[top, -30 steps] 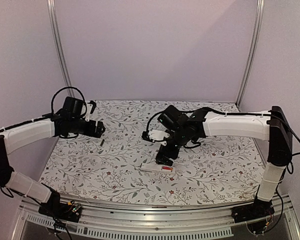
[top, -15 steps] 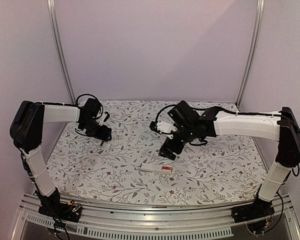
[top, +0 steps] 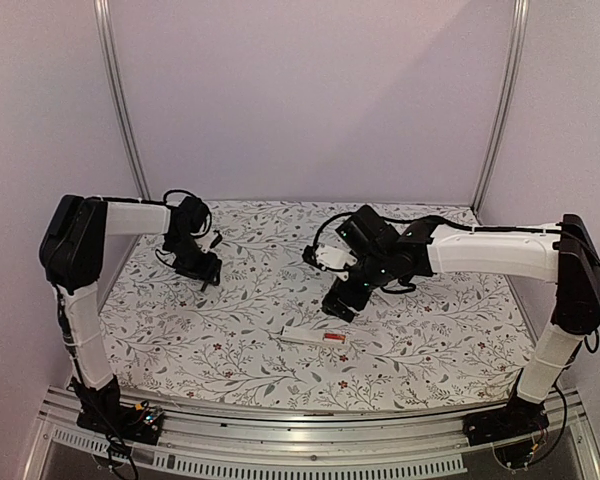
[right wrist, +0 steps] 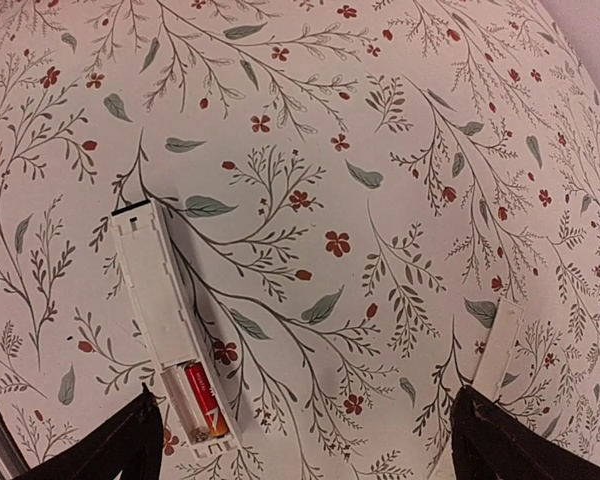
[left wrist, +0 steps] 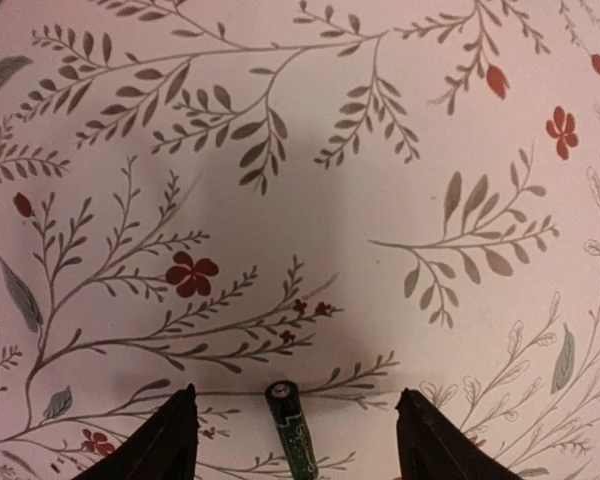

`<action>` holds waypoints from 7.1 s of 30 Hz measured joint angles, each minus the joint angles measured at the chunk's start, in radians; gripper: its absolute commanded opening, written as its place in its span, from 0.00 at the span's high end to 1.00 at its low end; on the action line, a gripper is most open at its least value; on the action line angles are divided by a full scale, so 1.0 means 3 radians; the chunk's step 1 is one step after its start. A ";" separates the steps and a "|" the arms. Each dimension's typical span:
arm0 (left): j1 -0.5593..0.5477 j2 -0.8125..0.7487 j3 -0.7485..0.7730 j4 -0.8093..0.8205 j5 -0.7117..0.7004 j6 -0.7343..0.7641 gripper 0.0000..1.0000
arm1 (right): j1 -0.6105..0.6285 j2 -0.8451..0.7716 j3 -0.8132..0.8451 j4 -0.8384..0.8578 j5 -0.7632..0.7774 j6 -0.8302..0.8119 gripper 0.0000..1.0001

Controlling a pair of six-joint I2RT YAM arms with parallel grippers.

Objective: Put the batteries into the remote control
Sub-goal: Pick up the battery from the center of the board, then pass from the left arm to the right, then pass from the right arm to the left, then pass from the left arm to the right

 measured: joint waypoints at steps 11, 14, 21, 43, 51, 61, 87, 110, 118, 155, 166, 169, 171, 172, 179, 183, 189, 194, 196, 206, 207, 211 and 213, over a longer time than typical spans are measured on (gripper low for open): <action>0.0055 0.0114 0.0153 -0.0390 0.0172 0.0107 0.46 | 0.0000 0.0000 0.0000 -0.0001 0.0066 -0.0027 0.01; 0.0081 0.0159 0.0224 -0.0437 0.0201 0.0126 0.55 | 0.0000 0.0000 0.0000 -0.0003 0.0093 -0.0036 0.01; 0.0158 0.0198 0.0272 -0.0436 0.0258 0.0148 0.85 | 0.0000 -0.0003 0.0000 -0.0005 0.0120 -0.0037 0.01; -0.0406 -0.1453 -0.0818 0.0923 0.0435 -0.0305 1.00 | -0.0226 -0.0427 -0.0005 0.0151 -0.0085 0.0139 0.01; -0.1340 -0.2282 -0.1356 0.2641 0.0933 -0.0796 1.00 | -0.0371 -0.1375 -0.0346 0.0791 -0.1013 0.0306 0.01; -0.1792 -0.2207 -0.1537 0.3474 0.1105 -0.1052 1.00 | -0.0495 -0.1568 -0.0444 0.1002 -0.1568 0.0459 0.18; -0.2342 -0.2032 -0.1768 0.4936 0.1012 -0.1222 1.00 | -0.0122 -0.1324 -0.0581 0.1893 -0.2207 0.0841 0.79; -0.2424 -0.2014 -0.1704 0.4728 0.0813 -0.1020 0.25 | -0.0106 -0.1419 -0.0586 0.1514 -0.1841 0.0562 1.00; -0.2430 -0.2202 -0.1383 0.3690 0.0357 -0.0993 0.30 | -0.0094 -0.1273 -0.0264 0.0685 -0.1015 0.0051 1.00; -0.2425 -0.1811 -0.0763 0.2656 0.0334 -0.1175 1.00 | 0.0023 -0.1180 -0.0106 0.0341 -0.0762 -0.0337 1.00; -0.2425 -0.1841 -0.0914 0.2996 0.0408 -0.1242 1.00 | 0.0027 -0.1408 -0.0247 0.0496 -0.0788 -0.0351 0.29; -0.2425 -0.1916 -0.1090 0.3164 0.0408 -0.1300 1.00 | 0.0024 -0.1623 -0.0431 0.0657 -0.0848 -0.0360 0.28; -0.2425 -0.1980 -0.1197 0.3301 0.0430 -0.1340 1.00 | 0.0020 -0.1748 -0.0529 0.0743 -0.0938 -0.0348 0.30; -0.2425 -0.2021 -0.1259 0.3418 0.0465 -0.1366 1.00 | 0.0010 -0.1815 -0.0576 0.0807 -0.1007 -0.0332 0.30; -0.2536 -0.2313 -0.1578 0.4265 0.0600 -0.1278 1.00 | -0.0085 -0.2149 -0.0772 0.1383 -0.1526 -0.0094 0.32; -0.2682 -0.2366 -0.1654 0.4739 0.0662 -0.1162 1.00 | -0.0093 -0.2232 -0.0801 0.1821 -0.1775 0.0150 0.33; -0.2768 -0.2356 -0.1704 0.5229 0.0694 -0.1011 1.00 | -0.0093 -0.2230 -0.0801 0.2248 -0.2063 0.0437 0.34; -0.2822 -0.2316 -0.1701 0.5397 0.0720 -0.0922 1.00 | -0.0036 -0.2122 -0.0800 0.2410 -0.2162 0.0526 0.41; -0.2825 -0.2298 -0.1701 0.5422 0.0730 -0.0908 1.00 | -0.0003 -0.2071 -0.0800 0.2435 -0.2188 0.0530 0.47; -0.2828 -0.2262 -0.1699 0.5463 0.0757 -0.0862 1.00 | 0.0061 -0.1984 -0.0800 0.2561 -0.2202 0.0542 0.59; -0.2828 -0.2261 -0.1699 0.5464 0.0757 -0.0861 1.00 | 0.0065 -0.1976 -0.0801 0.2569 -0.2201 0.0542 0.60; -0.2828 -0.2252 -0.1698 0.5481 0.0757 -0.0857 1.00 | 0.0070 -0.1947 -0.0801 0.2581 -0.2204 0.0539 0.64; -0.2828 -0.2242 -0.1698 0.5481 0.0758 -0.0856 1.00 | 0.0070 -0.1934 -0.0801 0.2586 -0.2213 0.0537 0.67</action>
